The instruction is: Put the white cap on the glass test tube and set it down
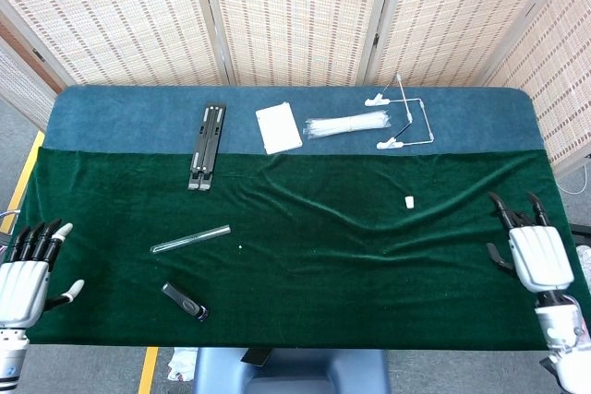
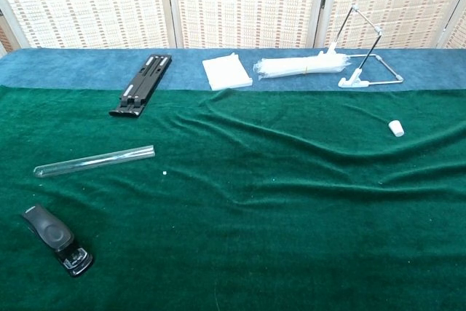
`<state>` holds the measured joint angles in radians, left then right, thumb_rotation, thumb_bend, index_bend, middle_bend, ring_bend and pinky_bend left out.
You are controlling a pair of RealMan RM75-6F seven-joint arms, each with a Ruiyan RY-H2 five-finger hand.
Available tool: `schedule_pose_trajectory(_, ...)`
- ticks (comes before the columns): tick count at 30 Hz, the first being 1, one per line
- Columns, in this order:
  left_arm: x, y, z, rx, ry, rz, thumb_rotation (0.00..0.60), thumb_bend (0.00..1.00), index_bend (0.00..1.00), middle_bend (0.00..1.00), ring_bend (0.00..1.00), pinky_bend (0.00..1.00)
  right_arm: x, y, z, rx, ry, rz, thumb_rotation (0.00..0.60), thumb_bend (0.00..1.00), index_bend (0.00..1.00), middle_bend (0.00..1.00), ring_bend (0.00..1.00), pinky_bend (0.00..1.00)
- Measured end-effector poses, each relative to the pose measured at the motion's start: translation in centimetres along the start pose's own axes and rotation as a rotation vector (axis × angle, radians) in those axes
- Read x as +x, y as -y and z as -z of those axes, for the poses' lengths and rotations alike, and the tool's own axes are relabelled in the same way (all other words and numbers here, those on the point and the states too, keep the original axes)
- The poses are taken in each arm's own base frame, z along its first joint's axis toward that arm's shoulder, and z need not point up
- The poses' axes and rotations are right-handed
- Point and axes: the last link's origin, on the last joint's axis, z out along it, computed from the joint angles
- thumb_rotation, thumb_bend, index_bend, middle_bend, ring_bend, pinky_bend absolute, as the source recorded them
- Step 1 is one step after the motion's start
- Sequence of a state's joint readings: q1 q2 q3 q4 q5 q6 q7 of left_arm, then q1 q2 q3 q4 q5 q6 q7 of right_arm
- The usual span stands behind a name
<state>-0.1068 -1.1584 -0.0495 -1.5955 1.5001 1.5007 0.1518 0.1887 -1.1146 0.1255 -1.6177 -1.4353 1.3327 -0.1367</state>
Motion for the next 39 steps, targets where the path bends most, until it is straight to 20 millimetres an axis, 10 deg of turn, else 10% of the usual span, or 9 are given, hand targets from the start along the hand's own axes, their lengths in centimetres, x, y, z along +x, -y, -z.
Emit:
schedule_pose_trajectory(14,-0.2,0.0,0.2,0.003,0.009,-0.003,0.6,0.24,0.14,0.1,0.04,0.0,-3.0,3.8,-8.7,0.061,0.225,0.032,0.6,0.5,0.12,0.84,1.0,0.86)
schedule_pose_trajectory(39,-0.6,0.1,0.0,0.013,0.031,-0.006,0.6,0.24,0.14,0.1,0.04,0.0,-9.1,5.8,-15.7,0.0,0.46,0.032,0.6,0.61,0.22,0.91,1.0,0.95)
